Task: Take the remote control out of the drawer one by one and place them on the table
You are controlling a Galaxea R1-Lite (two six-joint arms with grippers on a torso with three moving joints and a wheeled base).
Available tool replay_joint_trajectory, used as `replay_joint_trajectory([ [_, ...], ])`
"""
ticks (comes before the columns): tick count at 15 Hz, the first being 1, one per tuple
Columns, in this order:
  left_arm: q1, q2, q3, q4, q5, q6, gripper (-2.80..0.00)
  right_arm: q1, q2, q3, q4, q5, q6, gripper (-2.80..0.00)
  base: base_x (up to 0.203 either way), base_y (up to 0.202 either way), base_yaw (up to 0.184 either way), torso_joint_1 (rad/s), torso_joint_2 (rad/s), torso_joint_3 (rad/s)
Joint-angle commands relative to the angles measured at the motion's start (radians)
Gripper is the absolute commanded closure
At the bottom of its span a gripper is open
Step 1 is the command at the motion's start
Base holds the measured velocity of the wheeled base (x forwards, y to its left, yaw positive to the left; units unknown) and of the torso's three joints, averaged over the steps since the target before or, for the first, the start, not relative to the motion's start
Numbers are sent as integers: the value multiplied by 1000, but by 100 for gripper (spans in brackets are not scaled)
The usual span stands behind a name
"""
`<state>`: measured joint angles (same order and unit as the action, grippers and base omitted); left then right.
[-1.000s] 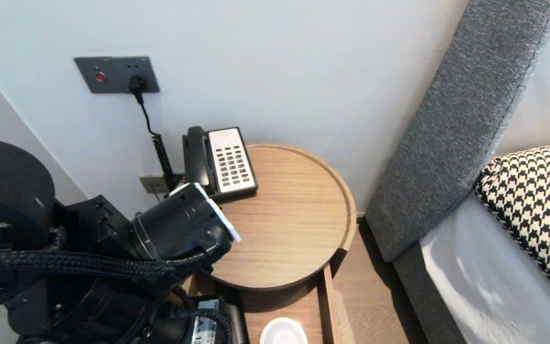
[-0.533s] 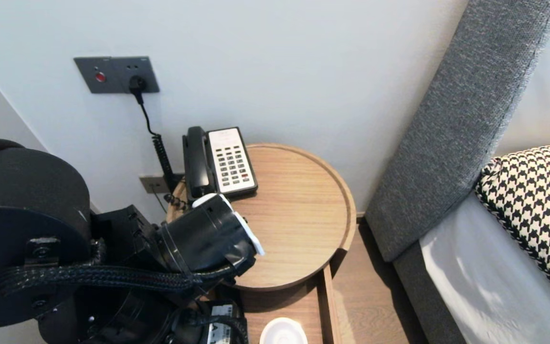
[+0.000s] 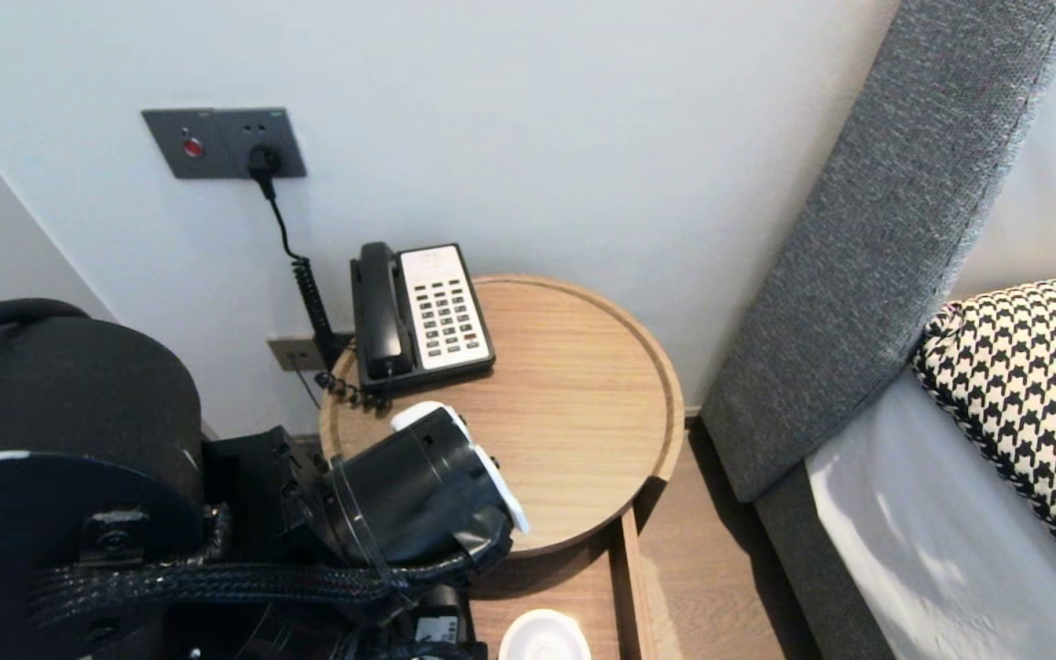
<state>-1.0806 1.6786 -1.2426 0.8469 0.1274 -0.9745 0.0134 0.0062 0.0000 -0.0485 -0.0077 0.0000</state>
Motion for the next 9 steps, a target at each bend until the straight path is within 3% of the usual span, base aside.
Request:
replay_joint_trajectory([
  [1,-27,25,-11,1,2,-5,-280,0,1,26,-1,0,0,0,0,0,0,0,0,0],
  [9,-103,228,-217,8,-4,22,-280,0,1,26,-1,0,0,0,0,0,0,0,0,0],
])
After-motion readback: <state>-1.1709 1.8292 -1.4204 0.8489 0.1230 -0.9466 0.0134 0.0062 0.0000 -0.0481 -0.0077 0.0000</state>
